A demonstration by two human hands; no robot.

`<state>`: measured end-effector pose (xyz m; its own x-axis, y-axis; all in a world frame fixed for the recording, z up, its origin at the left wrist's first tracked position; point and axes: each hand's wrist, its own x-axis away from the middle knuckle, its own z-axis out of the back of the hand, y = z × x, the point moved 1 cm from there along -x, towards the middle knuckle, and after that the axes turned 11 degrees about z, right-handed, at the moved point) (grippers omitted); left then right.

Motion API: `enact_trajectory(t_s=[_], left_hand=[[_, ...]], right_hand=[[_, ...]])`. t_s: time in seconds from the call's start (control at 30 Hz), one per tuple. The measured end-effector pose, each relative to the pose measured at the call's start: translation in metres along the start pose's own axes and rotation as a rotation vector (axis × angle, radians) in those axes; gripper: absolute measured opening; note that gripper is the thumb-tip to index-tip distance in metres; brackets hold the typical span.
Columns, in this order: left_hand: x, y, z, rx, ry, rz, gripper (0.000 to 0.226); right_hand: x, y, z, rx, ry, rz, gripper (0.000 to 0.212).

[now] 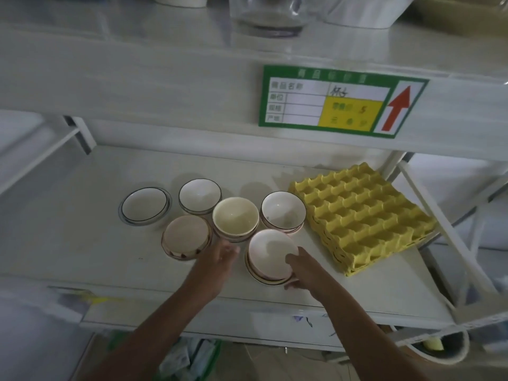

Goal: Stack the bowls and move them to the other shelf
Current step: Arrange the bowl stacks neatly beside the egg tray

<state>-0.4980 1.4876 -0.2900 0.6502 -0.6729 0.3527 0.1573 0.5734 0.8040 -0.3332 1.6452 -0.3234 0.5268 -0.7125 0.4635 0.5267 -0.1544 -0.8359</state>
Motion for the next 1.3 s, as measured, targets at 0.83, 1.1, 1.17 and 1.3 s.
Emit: enact_trajectory(t_s=[0.83, 1.1, 1.17, 1.3], left_hand=[[-0.028, 0.002, -0.048, 0.443, -0.435, 0.458, 0.046], [-0.023, -0.004, -0.024, 0.264, -0.319, 0.424, 0.025], [-0.017, -0.007, 0.0, 0.053, -0.185, 0.31, 0.012], [0.0, -0.012, 0.066, -0.349, 0.468, 0.004, 0.019]], right_hand=[[-0.005, -0.013, 0.012, 0.253, -0.132, -0.011, 0.043], [-0.002, -0.013, 0.015, 0.313, -0.124, 0.025, 0.041], [-0.004, -0.012, 0.014, 0.319, -0.13, 0.024, 0.042], [-0.004, -0.011, 0.013, 0.259, -0.154, -0.022, 0.041]])
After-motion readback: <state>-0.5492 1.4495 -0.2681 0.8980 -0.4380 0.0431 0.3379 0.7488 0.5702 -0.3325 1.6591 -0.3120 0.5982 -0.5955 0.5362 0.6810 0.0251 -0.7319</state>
